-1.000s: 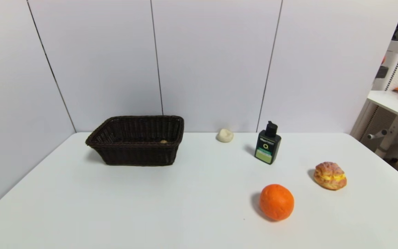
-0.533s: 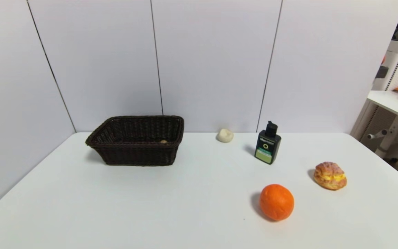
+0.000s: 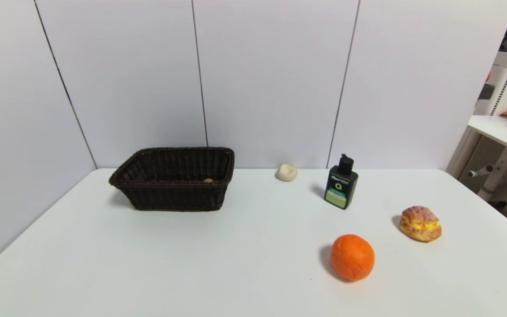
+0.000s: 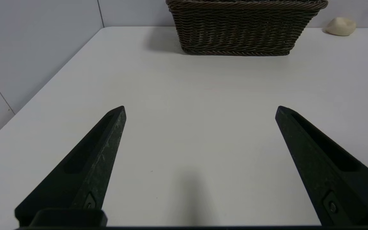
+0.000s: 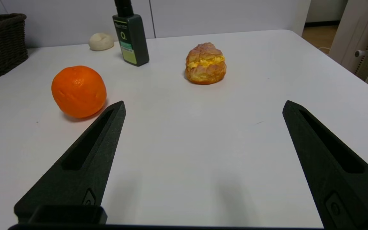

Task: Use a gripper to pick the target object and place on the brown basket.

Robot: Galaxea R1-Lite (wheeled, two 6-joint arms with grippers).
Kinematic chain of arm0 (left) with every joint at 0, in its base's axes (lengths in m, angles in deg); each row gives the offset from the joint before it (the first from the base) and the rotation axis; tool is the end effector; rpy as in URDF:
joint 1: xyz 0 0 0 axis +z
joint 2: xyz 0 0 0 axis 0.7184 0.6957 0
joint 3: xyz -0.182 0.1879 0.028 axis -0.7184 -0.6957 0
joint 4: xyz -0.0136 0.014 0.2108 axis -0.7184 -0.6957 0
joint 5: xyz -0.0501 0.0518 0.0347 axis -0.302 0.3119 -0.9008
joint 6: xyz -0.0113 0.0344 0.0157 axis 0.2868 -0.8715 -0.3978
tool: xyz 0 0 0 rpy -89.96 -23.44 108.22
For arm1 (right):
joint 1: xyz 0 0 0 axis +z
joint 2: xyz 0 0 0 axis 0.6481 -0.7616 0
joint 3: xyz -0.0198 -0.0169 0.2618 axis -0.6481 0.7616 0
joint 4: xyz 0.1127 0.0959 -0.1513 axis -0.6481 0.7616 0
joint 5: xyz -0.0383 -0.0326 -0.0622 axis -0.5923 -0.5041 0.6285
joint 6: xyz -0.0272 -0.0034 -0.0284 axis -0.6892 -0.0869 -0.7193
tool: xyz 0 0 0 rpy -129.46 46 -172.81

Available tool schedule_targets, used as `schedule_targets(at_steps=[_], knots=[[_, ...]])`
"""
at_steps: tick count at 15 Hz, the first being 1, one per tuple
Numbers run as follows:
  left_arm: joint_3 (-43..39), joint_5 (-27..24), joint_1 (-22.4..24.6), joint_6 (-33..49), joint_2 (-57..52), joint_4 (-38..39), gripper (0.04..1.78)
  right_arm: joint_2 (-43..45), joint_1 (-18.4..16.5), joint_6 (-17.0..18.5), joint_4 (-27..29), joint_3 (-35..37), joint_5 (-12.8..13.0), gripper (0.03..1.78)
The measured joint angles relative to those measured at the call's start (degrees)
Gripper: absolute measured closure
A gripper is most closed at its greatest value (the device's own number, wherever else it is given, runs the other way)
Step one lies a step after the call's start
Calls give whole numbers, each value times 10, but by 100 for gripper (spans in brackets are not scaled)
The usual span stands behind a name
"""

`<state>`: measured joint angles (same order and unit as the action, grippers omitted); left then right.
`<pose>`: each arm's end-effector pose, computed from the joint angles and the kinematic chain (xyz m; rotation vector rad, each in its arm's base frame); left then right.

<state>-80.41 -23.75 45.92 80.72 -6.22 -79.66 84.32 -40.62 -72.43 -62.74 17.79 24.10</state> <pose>0.0539 -0.0001 0.0766 -0.0279 -0.0074 -0.0028 0.0541 -0.0014 0.0762 0.0580 -0.0068 -0.0340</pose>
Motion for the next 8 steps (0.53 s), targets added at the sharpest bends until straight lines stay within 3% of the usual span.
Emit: schedule_targets(at_steps=[8], knots=[[0,0,0,0,0,0,13,0,0,0,0,0,0,11]])
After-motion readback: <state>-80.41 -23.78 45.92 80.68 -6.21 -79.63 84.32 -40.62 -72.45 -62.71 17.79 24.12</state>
